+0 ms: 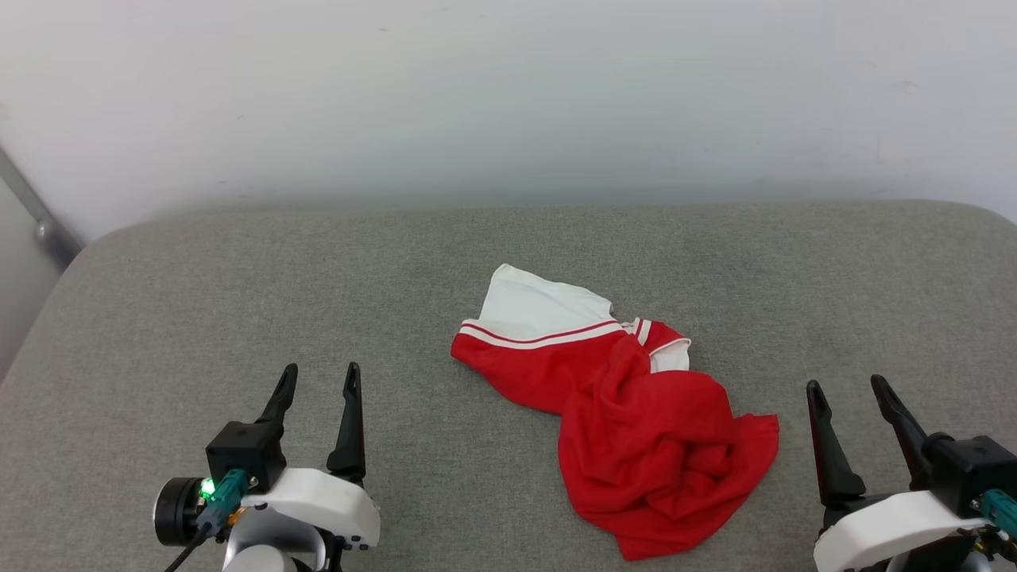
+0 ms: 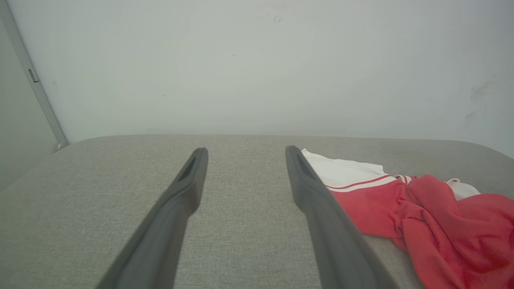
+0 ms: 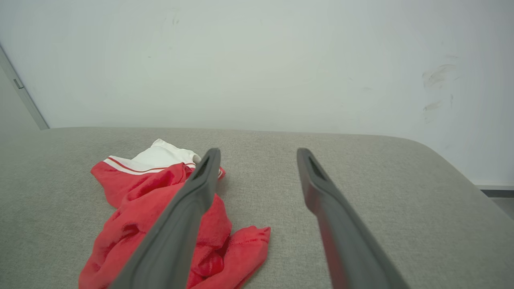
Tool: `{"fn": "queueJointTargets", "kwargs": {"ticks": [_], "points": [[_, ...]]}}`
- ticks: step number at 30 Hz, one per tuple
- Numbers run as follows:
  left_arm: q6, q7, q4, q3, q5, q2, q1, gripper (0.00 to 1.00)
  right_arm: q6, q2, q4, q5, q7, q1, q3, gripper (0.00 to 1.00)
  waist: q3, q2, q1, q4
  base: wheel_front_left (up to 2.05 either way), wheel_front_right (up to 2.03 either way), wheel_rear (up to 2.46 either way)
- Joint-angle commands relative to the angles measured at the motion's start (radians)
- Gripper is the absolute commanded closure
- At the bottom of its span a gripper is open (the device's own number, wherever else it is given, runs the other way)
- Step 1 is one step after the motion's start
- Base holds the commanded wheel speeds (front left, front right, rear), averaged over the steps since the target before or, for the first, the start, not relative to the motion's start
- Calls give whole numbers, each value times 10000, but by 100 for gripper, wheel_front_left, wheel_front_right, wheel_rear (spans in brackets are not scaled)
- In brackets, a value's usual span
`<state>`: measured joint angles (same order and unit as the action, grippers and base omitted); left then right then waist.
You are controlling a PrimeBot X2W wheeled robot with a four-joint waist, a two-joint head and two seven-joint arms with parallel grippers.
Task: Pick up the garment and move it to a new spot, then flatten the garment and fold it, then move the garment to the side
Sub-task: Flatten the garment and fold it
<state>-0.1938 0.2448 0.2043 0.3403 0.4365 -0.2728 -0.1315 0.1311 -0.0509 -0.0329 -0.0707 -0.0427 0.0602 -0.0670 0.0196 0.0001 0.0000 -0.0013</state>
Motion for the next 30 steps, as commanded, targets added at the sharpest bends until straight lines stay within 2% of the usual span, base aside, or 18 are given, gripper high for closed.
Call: {"fn": "queueJointTargets", "kwargs": {"ticks": [1, 5, 6, 12, 18, 21, 25, 26, 30], "points": [[-42, -33, -48, -17, 47, -35, 15, 0, -5, 7, -31, 30, 22, 4, 25, 0, -7, -1, 0, 9, 0, 0, 0], [51, -230, -114, 60, 62, -28, -418, 0, -5, 7, -52, 55, 53, -151, 103, 0, -144, -1, 0, -46, 0, 0, 0], [313, -648, -114, 174, 98, -90, -1198, 0, -7, 7, -124, 56, 73, -341, 222, 0, -474, -1, 0, -218, 0, 0, 0], [1323, -2138, 439, 354, 519, -228, -3568, 0, -5, 7, -187, -237, -24, -886, 438, 0, -1513, -1, 0, -886, 0, 0, 0], [2456, -4598, 1626, 794, 1015, -592, -5674, 0, -7, 8, 39, -314, -324, -1387, 583, 0, -2576, -1, 0, -1568, 0, 0, 0], [2810, -5992, 2294, 1071, 1293, -819, -6341, 0, -5, 11, 243, -400, -508, -1602, 715, 0, -2996, -1, 0, -1850, 0, 0, 0], [3067, -7626, 3022, 1494, 1660, -1107, -6832, 0, -5, 9, 546, -551, -743, -1883, 825, 0, -3384, -1, 0, -2105, 0, 0, 0], [3067, -7626, 3022, 1494, 1660, -1107, -6832, 0, -5, 9, 546, -551, -743, -1883, 825, 0, -3384, -1, 0, -2105, 0, 0, 0], [3193, -8907, 3527, 1943, 2128, -1305, -6986, 0, -7, 8, 849, -649, -933, -2079, 923, 0, -3584, -1, 0, -2236, 0, 0, 0]]}}
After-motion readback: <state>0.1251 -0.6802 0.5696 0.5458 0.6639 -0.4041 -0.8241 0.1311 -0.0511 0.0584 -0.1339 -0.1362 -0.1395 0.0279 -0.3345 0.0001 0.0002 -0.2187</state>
